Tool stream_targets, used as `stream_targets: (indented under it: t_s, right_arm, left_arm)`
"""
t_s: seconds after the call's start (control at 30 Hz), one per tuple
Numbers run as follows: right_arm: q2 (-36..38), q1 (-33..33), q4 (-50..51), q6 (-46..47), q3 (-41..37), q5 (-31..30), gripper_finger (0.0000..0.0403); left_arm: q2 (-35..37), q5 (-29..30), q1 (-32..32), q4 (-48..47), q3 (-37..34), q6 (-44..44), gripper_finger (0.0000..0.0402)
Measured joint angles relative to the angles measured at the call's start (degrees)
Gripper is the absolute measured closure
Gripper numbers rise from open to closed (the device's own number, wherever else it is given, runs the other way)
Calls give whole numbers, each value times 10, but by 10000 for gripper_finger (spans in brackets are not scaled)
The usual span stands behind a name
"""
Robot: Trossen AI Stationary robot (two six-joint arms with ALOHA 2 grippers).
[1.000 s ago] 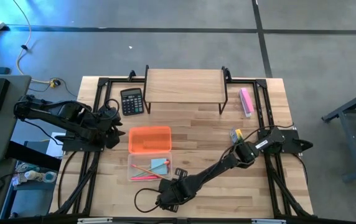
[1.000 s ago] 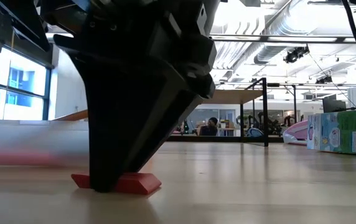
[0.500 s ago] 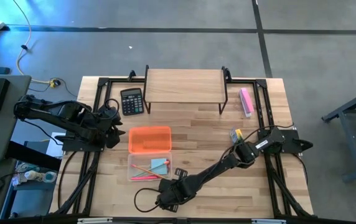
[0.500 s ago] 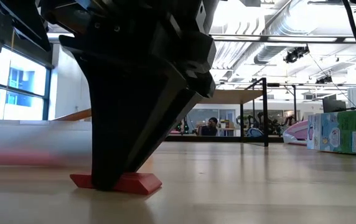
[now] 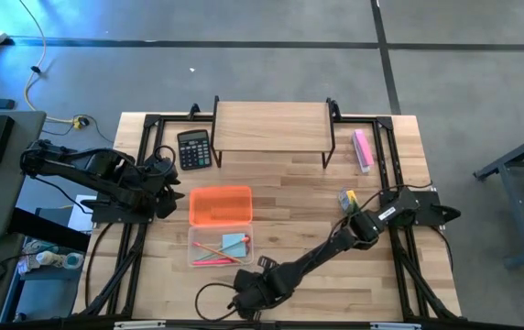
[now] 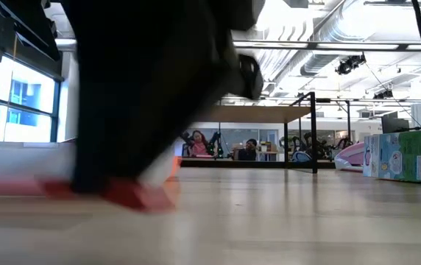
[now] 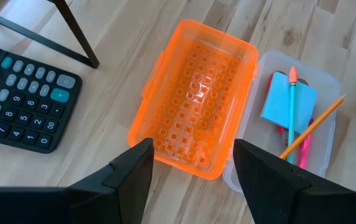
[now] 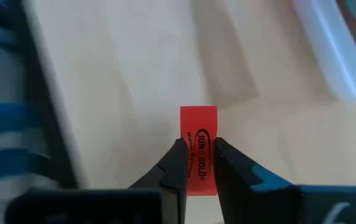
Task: Pack school essentials
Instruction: Put the red eraser into the supply box
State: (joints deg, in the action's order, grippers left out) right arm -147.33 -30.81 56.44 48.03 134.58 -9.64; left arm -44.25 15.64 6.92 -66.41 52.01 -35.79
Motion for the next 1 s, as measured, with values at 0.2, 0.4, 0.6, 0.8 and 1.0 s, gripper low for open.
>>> stream_targets:
  t_s: [0.2, 0.4, 0.6, 0.8, 1.0]
  right_arm:
    - [18, -5, -31, 51, 2, -33, 355]
    - [49, 12, -55, 60, 4, -120, 355]
    - [52, 60, -58, -5, 3, -139, 355]
    - [47, 106, -55, -60, 1, -67, 352]
    - [47, 124, -44, -57, 1, -36, 300]
  left_arm:
    - [0, 0, 0, 0, 0, 0, 190]
    - [0, 0, 0, 0, 0, 9, 190]
    - [0, 0, 0, 0, 0, 11, 190]
    - [0, 0, 0, 0, 0, 26, 190]
    - [0, 0, 0, 0, 0, 29, 190]
